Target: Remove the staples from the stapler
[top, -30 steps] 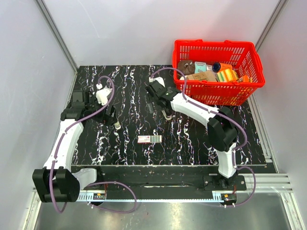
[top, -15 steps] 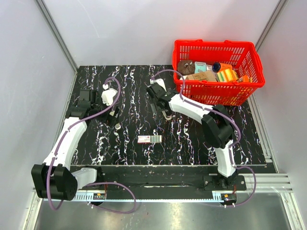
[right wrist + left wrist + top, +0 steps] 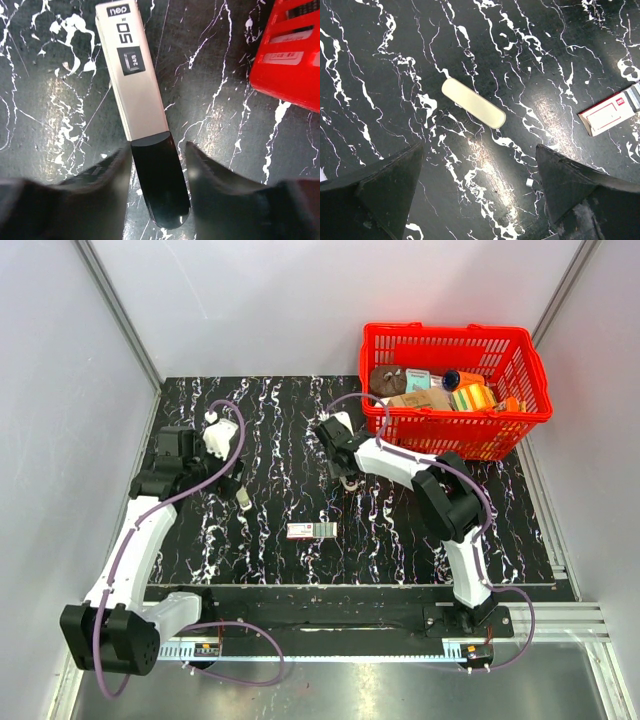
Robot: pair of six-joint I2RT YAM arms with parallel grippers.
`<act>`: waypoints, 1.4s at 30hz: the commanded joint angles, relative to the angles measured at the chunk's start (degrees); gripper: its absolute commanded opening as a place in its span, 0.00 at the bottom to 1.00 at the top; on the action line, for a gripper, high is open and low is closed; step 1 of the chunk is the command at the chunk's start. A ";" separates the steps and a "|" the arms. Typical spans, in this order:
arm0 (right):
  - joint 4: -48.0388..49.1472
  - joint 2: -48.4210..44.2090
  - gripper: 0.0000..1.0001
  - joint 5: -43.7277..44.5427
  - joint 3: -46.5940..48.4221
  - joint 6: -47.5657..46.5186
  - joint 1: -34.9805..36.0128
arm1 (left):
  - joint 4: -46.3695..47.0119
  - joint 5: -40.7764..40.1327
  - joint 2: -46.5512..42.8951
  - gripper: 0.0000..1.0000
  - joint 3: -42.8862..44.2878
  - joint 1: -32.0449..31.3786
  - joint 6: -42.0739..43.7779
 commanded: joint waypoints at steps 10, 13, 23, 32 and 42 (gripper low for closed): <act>4.09 -4.04 0.07 -10.78 0.78 7.44 0.49 | 2.13 2.65 5.16 0.93 2.13 -0.98 -3.94; 6.46 -6.50 0.03 -14.02 0.08 11.74 1.10 | 5.28 7.29 7.62 0.93 1.52 -1.25 -7.53; 25.80 -13.80 0.00 -19.84 -10.03 27.93 3.38 | 17.69 17.78 12.89 0.99 -3.93 -9.93 -13.53; 32.66 -15.56 0.00 -20.19 -11.61 33.47 6.37 | 20.32 16.98 18.43 0.96 -3.32 -14.17 -12.48; 35.83 -20.92 0.00 -20.63 -16.62 35.14 6.38 | 23.49 18.03 20.02 0.75 -4.28 -14.25 -11.24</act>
